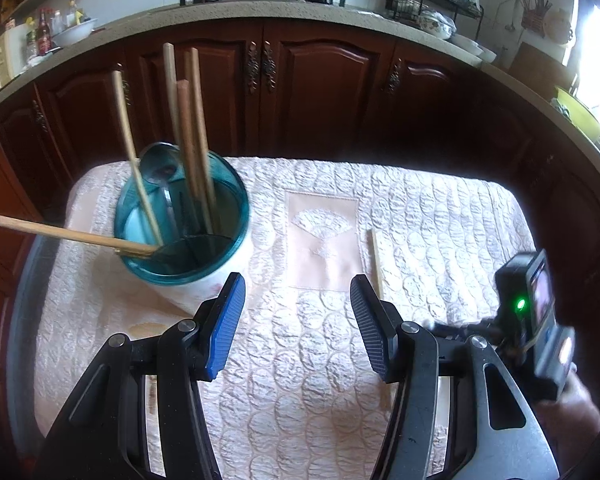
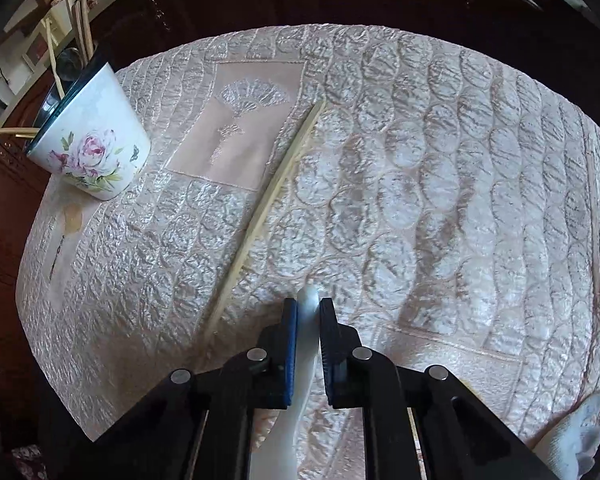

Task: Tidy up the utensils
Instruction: 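Grasp the white plastic spoon with the right tool while the left tool grasps the loose chopstick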

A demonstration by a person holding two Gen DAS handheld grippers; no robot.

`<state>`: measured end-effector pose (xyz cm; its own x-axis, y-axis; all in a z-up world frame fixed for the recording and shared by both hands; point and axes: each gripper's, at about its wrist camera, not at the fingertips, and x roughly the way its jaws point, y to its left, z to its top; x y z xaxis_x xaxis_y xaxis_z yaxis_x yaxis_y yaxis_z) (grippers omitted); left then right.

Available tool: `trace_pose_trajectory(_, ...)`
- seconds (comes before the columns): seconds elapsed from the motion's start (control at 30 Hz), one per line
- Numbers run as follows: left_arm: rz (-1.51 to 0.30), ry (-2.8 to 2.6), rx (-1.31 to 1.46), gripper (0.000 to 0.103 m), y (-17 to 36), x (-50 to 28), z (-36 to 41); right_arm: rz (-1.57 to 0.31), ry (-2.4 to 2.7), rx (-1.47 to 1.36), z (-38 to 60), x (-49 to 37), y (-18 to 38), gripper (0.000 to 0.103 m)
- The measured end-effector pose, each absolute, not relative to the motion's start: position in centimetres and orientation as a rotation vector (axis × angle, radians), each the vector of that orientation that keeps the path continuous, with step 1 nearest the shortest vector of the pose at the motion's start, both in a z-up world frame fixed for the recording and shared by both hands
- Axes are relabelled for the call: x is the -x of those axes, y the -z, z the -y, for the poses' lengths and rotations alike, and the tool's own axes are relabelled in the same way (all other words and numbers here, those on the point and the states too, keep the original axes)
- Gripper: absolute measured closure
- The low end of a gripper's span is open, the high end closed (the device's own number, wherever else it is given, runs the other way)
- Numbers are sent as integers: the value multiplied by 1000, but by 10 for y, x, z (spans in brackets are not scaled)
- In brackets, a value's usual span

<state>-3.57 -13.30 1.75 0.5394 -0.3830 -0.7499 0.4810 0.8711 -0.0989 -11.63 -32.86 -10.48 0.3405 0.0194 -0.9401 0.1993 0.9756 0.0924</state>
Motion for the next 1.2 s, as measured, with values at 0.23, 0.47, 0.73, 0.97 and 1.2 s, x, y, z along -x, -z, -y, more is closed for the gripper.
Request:
trace_pose_trajectory(0.23, -973, 616, -112, 49, 10, 18, 176, -1226, 169, -314, 378, 116, 106, 93)
trace_pose_trajectory(0.47, -1059, 669, -162, 49, 43, -11, 238, -1223, 77, -509, 411, 114, 109, 91)
trace_pose_trajectory(0.73, -1120, 619, -236, 49, 87, -53, 289, -1228, 17, -486, 429, 118, 104, 91)
trace_pose_trajectory(0.97, -1118, 603, -313, 72, 109, -66, 318, -1218, -7, -496, 416, 132, 108, 91)
trace_pose_trajectory(1.2, -1114, 649, -270, 99, 92, -64, 308, -1188, -7, -393, 396, 132, 101, 93)
